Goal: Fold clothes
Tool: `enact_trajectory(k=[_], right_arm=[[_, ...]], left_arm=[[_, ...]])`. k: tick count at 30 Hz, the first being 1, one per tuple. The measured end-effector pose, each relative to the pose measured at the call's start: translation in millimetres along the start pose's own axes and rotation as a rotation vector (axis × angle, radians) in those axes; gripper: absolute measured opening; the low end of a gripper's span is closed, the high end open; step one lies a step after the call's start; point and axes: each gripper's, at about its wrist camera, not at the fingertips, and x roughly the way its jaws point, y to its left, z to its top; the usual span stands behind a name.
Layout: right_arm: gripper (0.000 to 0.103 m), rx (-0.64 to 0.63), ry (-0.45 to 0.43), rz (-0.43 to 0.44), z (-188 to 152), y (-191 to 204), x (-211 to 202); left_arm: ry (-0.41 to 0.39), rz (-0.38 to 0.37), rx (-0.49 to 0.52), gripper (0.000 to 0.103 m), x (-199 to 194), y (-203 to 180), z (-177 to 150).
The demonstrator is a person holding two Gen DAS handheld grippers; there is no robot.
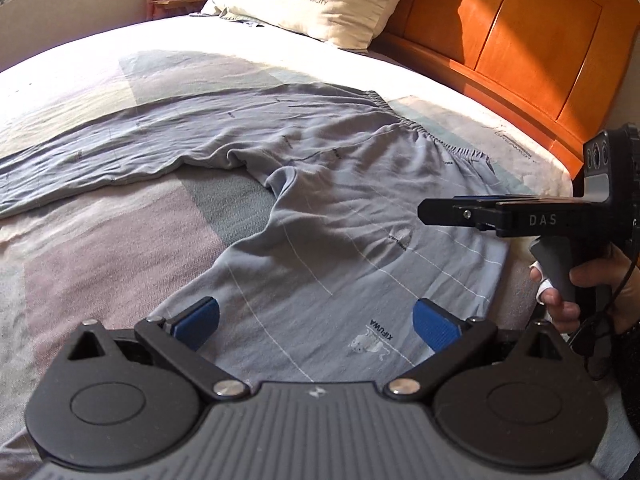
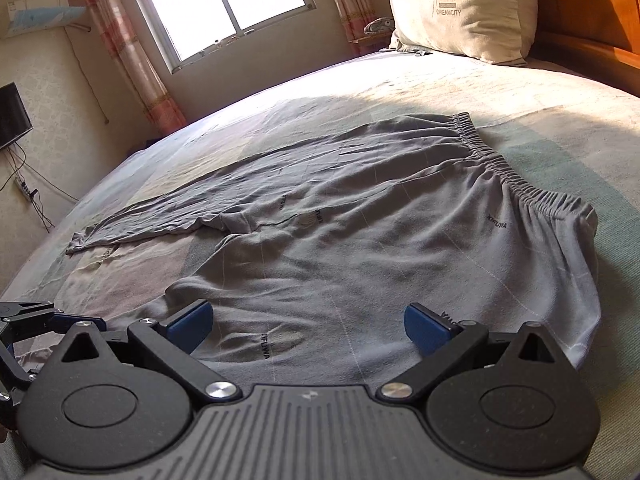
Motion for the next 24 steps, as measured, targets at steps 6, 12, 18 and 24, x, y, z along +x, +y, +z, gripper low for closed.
enact_trajectory(k=[6,12,18,24], right_arm=[[0.103,-0.118,-0.02,0.069,58,-23,-7],[0.103,-0.011,0.035,0.122,133,-112,32],[0.103,0.242,0.148,0.274,178,-200,93],[0.103,0.283,0.213,0.308,189,-224,145]], left_arm=[[-0.057,0.008,0.017,0.102,-8,3,8],[-0.058,0.005,0.05,0.102,-8,4,3],[-0.058,-0.006,0.073,0.102,1,5,5],[-0.03,-0.003,0.068,0.102,12,9,9]])
